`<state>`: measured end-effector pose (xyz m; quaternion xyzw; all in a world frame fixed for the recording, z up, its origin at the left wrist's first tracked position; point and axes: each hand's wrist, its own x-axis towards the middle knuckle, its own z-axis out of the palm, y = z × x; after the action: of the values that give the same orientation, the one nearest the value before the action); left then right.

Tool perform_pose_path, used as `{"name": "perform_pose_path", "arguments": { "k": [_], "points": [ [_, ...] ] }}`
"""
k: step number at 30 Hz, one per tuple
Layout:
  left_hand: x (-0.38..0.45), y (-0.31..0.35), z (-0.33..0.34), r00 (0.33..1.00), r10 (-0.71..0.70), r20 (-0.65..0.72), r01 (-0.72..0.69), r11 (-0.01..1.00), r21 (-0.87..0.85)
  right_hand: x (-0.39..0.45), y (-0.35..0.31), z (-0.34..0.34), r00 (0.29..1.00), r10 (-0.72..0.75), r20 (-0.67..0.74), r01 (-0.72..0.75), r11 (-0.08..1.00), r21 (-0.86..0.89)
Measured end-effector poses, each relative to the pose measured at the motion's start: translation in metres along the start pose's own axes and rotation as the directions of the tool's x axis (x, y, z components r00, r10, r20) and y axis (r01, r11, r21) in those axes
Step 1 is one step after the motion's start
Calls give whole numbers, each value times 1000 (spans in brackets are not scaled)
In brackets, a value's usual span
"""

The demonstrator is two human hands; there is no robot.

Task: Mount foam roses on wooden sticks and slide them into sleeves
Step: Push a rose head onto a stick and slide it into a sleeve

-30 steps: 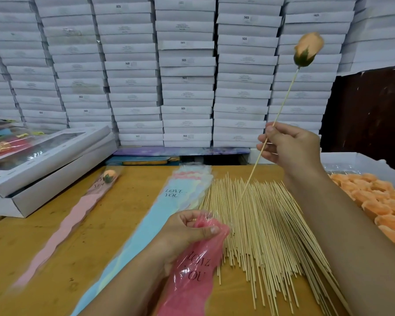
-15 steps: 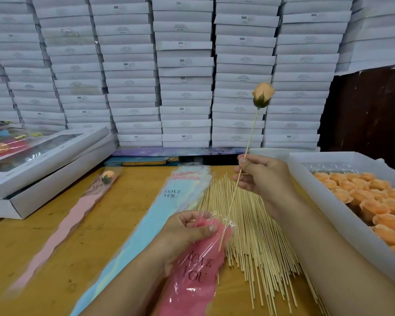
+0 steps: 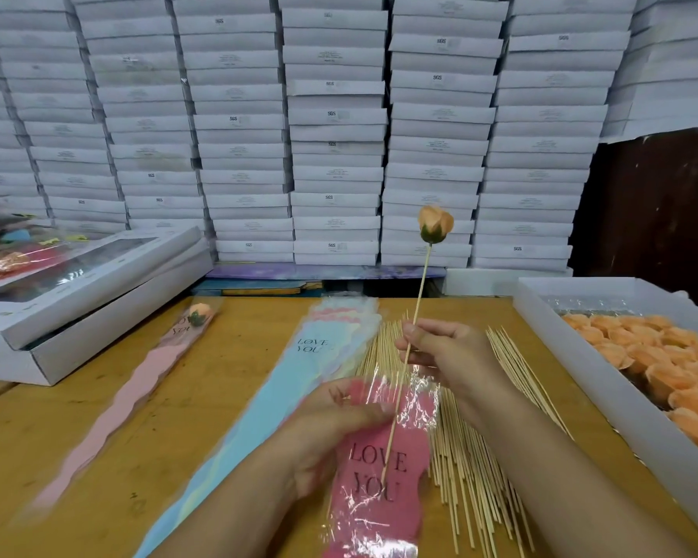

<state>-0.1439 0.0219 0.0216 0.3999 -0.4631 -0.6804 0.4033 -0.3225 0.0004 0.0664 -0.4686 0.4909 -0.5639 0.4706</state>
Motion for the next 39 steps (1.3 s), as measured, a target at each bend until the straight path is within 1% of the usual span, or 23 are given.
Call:
{"name": "perform_pose_path", "arguments": {
  "k": [3,6,8,12,15,19,23,27,29,34,37,39],
  "points": [
    [-2,1,2,1000,5,-6,-5,999,32,-3,2,-1,1000,-5,21,6,1000,-25],
    [-3,0,5,1000,-3,-14,4,999,46,-7,8,-2,997,-1,82,9,995,-102],
    [-5,0,5,1000,-20,-6,20,998,60,-7,8,-2,997,-21,80,31,991,-127],
    [-7,-1,5,999,-35,11,34,997,62,0,-4,-6,992,-126,28,126,992,-2],
    [-9,-3,5,999,-44,15,43,997,64,3,-13,-7,981,-191,45,192,981,-27],
    [-10,1,5,999,-51,-11,51,998,36,-4,-9,-4,975,-183,125,198,973,-121],
    [-10,4,5,1000,-9,13,9,999,-36,-18,6,-2,966,-166,196,207,955,-211],
    [-11,5,5,999,-4,39,7,997,-83,-30,19,0,954,-141,265,202,954,-222],
    [-12,4,5,998,-21,63,26,996,-86,-32,18,0,954,-150,261,209,954,-214],
    [-12,1,4,993,-61,100,65,997,-40,-21,5,-5,971,-167,169,191,972,-134],
    [-13,3,4,991,-86,106,89,996,-22,-21,2,-10,973,-158,170,181,974,-133],
    [-12,4,4,993,-83,80,84,996,-6,-25,3,-13,969,-154,195,185,971,-152]
  ]
}}
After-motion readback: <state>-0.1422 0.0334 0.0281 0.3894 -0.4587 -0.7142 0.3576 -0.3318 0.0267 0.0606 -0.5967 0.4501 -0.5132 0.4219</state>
